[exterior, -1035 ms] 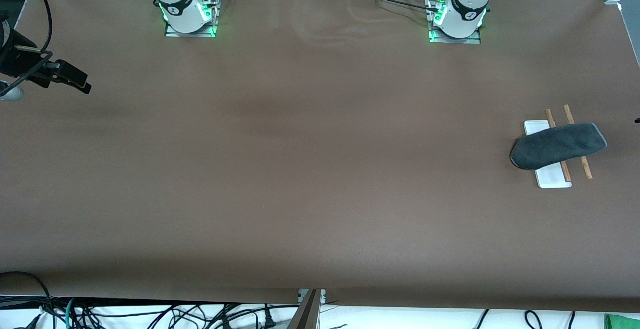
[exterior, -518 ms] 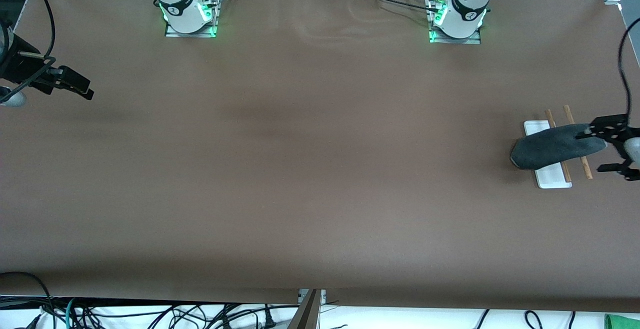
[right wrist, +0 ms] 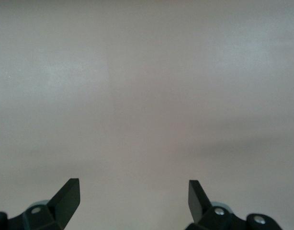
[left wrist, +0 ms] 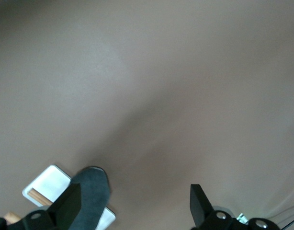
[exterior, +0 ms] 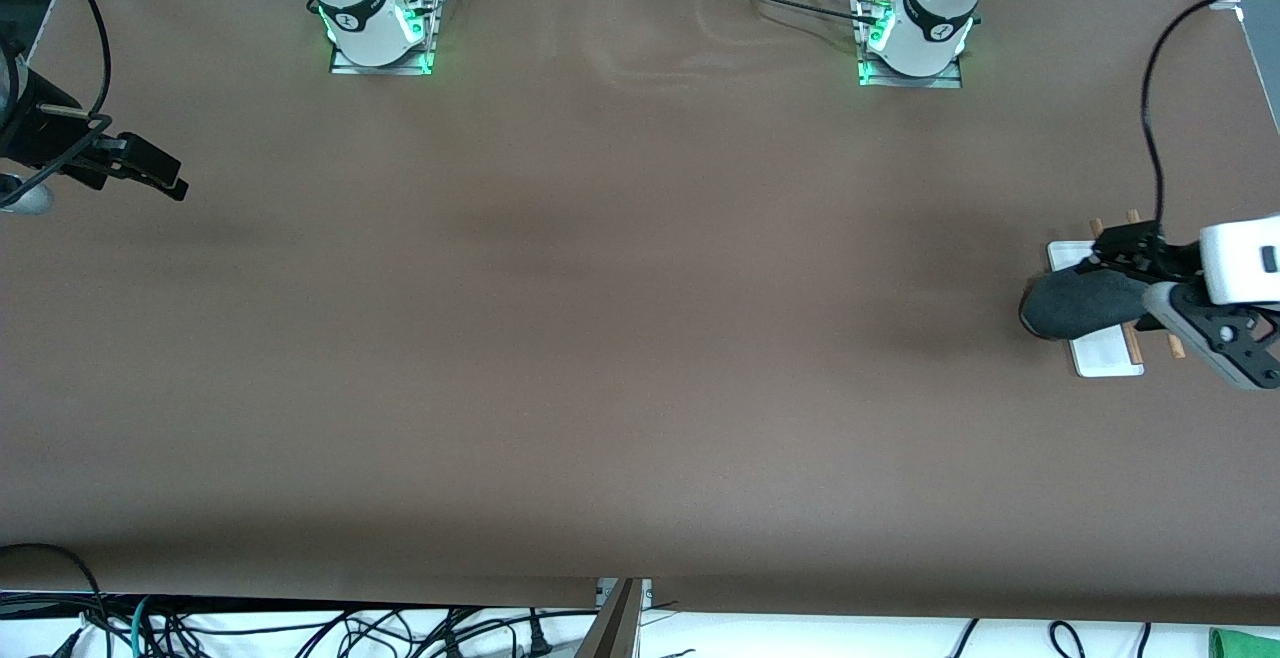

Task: Pass towel and hang on rack

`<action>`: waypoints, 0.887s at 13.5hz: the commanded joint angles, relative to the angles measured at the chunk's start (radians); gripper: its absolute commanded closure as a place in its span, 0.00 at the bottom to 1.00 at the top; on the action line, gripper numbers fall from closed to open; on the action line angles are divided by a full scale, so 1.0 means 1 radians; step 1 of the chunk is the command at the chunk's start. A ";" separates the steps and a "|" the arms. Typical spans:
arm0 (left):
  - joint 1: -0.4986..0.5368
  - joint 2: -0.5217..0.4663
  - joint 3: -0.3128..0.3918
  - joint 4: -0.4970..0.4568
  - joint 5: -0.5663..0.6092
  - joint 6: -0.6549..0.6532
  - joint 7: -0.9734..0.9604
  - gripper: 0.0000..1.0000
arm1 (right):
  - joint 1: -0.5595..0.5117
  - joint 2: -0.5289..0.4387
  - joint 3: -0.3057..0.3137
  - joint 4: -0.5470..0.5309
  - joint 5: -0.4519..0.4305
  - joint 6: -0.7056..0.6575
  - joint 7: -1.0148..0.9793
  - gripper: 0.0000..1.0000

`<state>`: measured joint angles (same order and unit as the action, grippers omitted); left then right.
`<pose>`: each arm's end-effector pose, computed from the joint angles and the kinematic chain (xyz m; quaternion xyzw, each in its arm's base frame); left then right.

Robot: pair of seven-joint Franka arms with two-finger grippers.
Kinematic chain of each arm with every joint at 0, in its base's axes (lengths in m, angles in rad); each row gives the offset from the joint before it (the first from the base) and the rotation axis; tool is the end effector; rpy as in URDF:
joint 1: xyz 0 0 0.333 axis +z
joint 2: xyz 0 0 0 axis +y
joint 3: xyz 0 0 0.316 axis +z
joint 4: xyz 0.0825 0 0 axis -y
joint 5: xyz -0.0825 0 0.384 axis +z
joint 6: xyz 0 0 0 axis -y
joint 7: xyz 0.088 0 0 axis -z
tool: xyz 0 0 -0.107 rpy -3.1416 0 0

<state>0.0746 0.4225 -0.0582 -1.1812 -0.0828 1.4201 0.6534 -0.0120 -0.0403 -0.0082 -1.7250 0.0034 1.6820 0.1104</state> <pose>0.6582 0.0092 0.5369 0.9441 -0.3123 -0.0685 0.0804 0.5482 -0.0108 0.5832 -0.9979 0.0654 0.0014 0.0018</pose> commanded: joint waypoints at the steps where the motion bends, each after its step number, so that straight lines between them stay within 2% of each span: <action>1: -0.085 -0.147 0.014 -0.159 0.057 0.026 -0.177 0.00 | -0.017 0.000 0.013 0.007 0.015 0.005 -0.003 0.00; 3: -0.162 -0.232 0.014 -0.248 0.103 0.045 -0.352 0.00 | -0.017 0.000 0.013 0.005 0.015 0.004 -0.003 0.00; 5: -0.174 -0.307 0.012 -0.343 0.101 0.101 -0.530 0.00 | -0.017 0.000 0.013 0.005 0.015 0.004 -0.003 0.00; 8: -0.171 -0.430 0.015 -0.522 0.091 0.270 -0.552 0.00 | -0.017 0.000 0.013 0.005 0.015 0.004 -0.003 0.00; 9: -0.171 -0.454 0.015 -0.558 0.090 0.286 -0.554 0.00 | -0.017 0.000 0.013 0.005 0.015 0.004 -0.003 0.00; 12: -0.162 -0.462 0.015 -0.583 0.084 0.292 -0.554 0.00 | -0.017 0.000 0.013 0.005 0.015 0.004 -0.003 0.00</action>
<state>-0.0955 0.0016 -0.0406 -1.7066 -0.0044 1.6815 0.1164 -0.0123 -0.0384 -0.0082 -1.7248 0.0036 1.6827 0.1104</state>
